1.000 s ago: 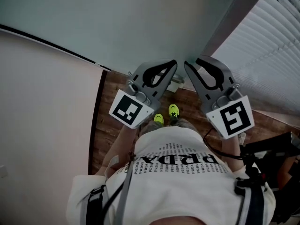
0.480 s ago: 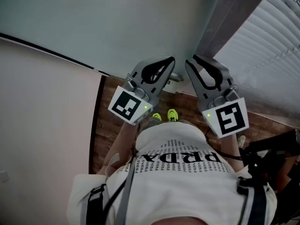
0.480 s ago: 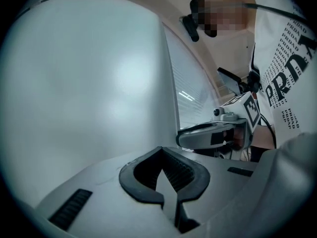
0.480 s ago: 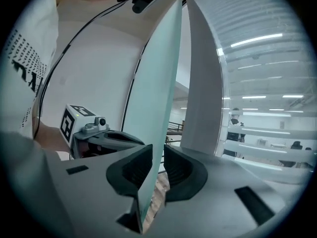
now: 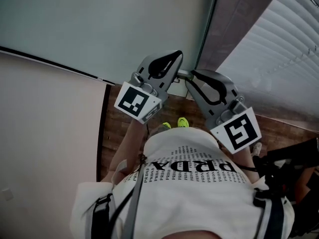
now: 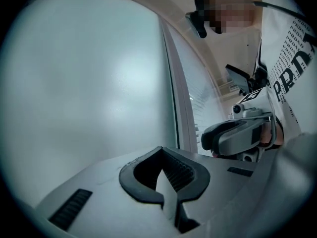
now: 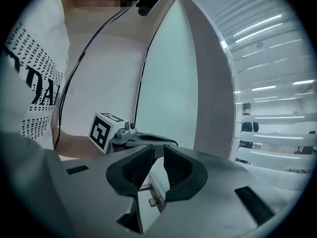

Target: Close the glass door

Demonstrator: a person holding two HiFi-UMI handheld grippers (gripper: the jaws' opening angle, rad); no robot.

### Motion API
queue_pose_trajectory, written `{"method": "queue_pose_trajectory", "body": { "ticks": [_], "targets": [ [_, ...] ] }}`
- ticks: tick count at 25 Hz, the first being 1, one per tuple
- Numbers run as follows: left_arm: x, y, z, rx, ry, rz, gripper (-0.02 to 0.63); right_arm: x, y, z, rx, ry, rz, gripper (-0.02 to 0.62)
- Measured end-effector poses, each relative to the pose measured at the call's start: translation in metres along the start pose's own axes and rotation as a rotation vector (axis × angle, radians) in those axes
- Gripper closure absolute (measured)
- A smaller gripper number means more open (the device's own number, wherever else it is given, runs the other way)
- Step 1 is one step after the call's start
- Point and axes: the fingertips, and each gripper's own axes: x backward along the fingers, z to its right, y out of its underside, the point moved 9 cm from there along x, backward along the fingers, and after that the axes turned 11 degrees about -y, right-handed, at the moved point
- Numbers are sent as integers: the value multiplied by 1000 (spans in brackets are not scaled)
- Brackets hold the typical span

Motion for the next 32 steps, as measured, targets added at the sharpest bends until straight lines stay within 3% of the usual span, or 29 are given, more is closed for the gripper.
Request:
{"method": "queue_pose_trajectory", "body": {
  "ticks": [5,8,17,32],
  "targets": [
    [-11,9,-5,-11,-1,1,606,-1,11,1,5,-3,-12,538],
    [-9,7,-7,-15,-7,6,606,-1,9,2,21,11,-12,594],
    [-5,-13,-5,18,-28,20,606,0,-14,5,20,8,-24,595],
    [-2,-4,-3,41,-42,35,606,-1,0,4,28,-16,-47,595]
  ]
}}
